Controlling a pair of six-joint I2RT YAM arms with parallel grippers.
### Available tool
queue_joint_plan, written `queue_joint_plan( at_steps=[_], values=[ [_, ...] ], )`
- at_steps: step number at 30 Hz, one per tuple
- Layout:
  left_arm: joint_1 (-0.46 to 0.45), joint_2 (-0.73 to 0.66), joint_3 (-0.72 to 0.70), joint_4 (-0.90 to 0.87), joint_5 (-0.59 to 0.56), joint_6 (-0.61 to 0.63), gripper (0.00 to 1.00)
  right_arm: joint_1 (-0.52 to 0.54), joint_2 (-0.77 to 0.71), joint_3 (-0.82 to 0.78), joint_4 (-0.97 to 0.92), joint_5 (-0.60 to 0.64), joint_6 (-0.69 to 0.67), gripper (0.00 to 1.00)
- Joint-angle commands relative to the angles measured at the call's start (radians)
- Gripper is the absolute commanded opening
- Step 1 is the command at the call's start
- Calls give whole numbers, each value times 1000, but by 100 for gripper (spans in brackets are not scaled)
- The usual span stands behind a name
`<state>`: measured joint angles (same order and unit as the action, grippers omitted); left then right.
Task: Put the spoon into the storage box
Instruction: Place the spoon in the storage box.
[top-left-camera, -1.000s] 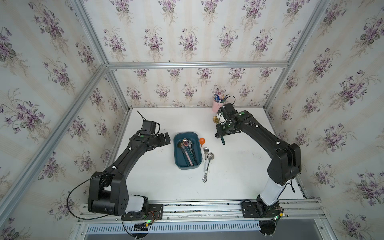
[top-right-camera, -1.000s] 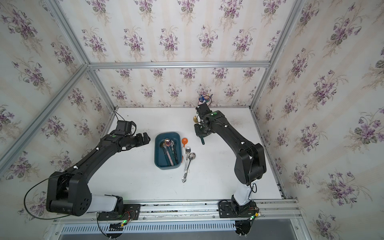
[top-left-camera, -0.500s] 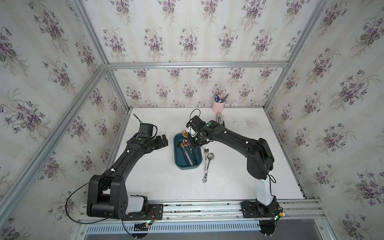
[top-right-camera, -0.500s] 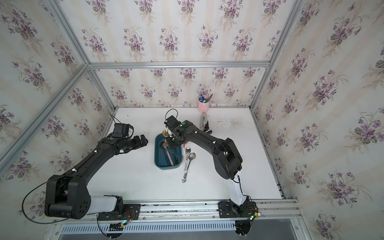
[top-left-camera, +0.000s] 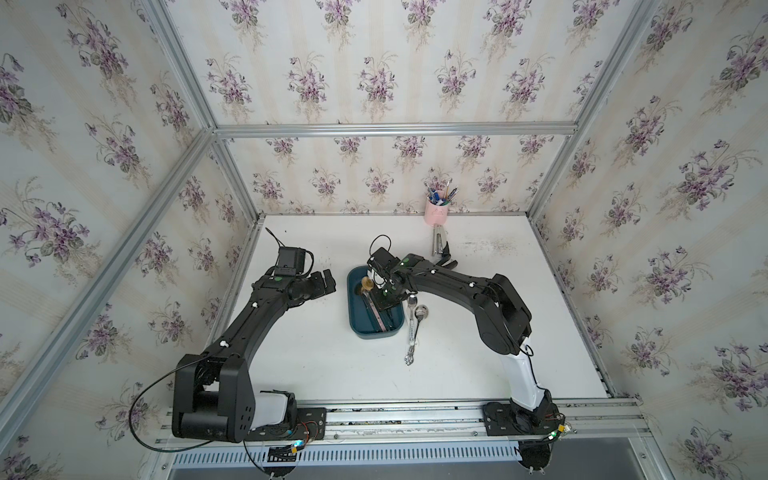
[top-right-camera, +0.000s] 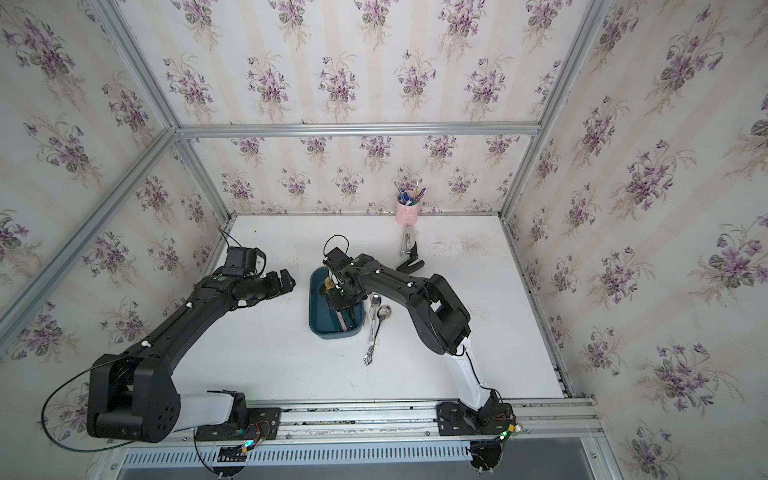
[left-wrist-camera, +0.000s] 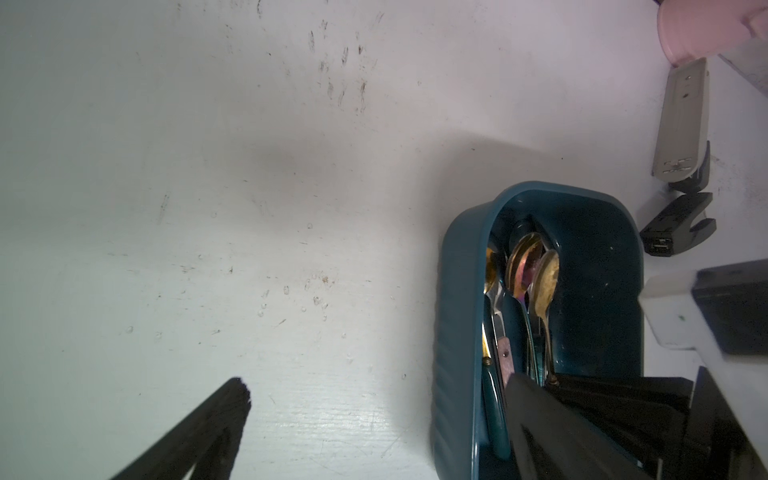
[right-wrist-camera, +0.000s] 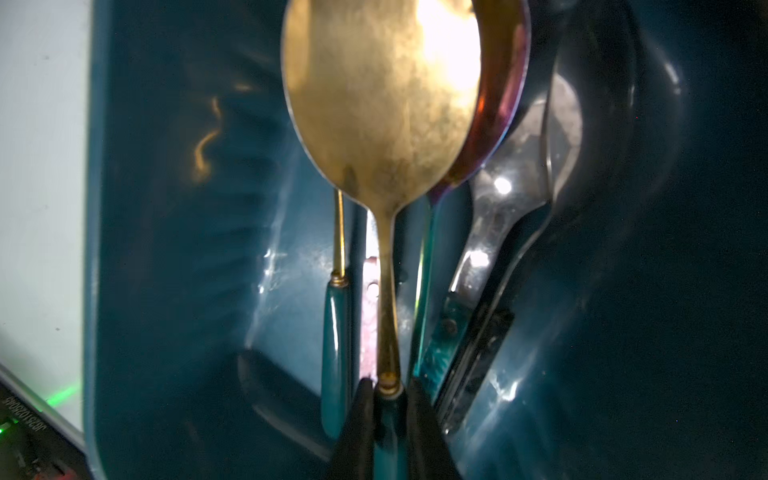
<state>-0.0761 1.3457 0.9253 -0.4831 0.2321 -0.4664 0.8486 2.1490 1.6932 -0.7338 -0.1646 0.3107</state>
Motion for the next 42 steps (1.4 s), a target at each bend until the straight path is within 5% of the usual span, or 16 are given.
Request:
queue_joint_plan(
  at_steps=[1, 12, 29, 32, 42],
  values=[
    [1, 0, 4, -6, 3, 12, 100, 3, 16, -6, 7, 21, 11, 7],
    [2, -3, 2, -5, 6, 7, 100, 3, 44, 8, -16, 51, 7, 18],
    [-2, -15, 0, 33, 43, 22, 100, 3, -134, 0, 77, 87, 0, 38],
    [-21, -12, 10, 28, 45, 44, 100, 3, -196, -49, 130, 97, 10, 53],
    [-122, 22, 73, 0, 3, 107, 100, 6, -452, -348, 276, 307, 103, 67]
  ],
)
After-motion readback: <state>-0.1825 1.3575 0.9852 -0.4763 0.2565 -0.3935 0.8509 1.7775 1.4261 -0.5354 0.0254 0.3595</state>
